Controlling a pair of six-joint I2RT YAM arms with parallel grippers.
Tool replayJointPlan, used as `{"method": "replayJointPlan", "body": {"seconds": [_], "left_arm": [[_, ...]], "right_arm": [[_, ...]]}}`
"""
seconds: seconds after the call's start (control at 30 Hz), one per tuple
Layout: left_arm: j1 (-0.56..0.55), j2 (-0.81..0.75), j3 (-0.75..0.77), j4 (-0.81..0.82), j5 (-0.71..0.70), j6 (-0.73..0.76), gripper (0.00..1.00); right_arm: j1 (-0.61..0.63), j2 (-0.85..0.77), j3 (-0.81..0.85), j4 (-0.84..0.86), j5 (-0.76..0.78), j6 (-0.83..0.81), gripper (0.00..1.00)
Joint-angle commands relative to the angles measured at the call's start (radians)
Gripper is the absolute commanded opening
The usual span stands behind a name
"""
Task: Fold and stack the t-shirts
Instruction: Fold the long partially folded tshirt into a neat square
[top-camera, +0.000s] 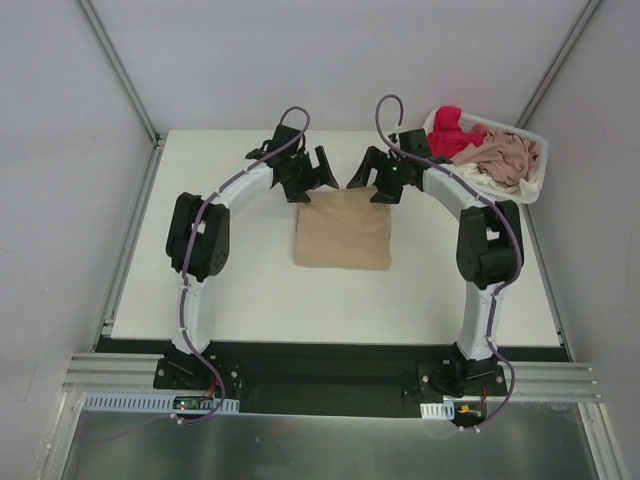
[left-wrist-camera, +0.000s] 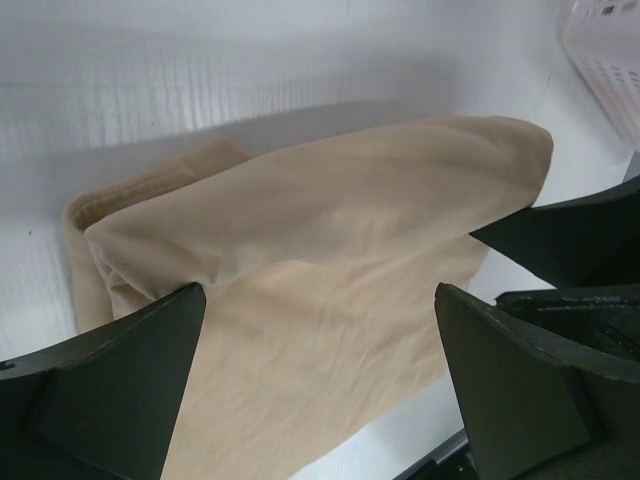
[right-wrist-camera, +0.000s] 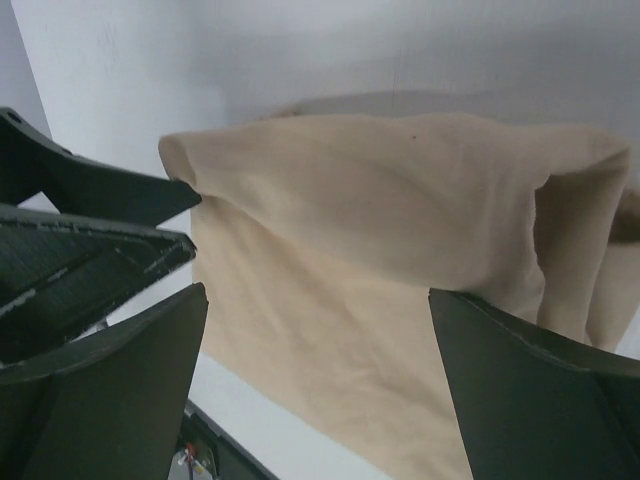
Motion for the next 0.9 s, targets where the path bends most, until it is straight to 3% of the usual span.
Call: {"method": "replayJointPlan", "body": {"seconds": [0.0, 0.27, 0.53, 0.73, 0.87], "left_arm": [[0.015, 0.071, 0.099, 0.016, -0.005, -0.015, 0.99], [0.044, 0.188, 0.119, 0.014, 0.018, -0.04, 0.99], [0.061, 0.17, 0.079, 0.014, -0.003, -0.043, 0.99], [0.058, -0.012, 0.09, 0.014, 0.017, 0.0, 0.99], [0.041, -0.198, -0.055, 0.014, -0.038, 0.022, 0.99]], "right_arm": [[-0.019, 0.097, 0.124, 0.052, 0.019, 0.016, 0.97], [-0.053, 0.23, 0.167, 0.072, 0.015, 0.033, 0.97], [-0.058, 0.255, 0.145, 0.078, 0.022, 0.034, 0.97], [-0.046, 0.103, 0.142, 0.044, -0.016, -0.015, 0.97], [-0.02, -0.092, 0.066, -0.013, 0.028, -0.081, 0.97]]}}
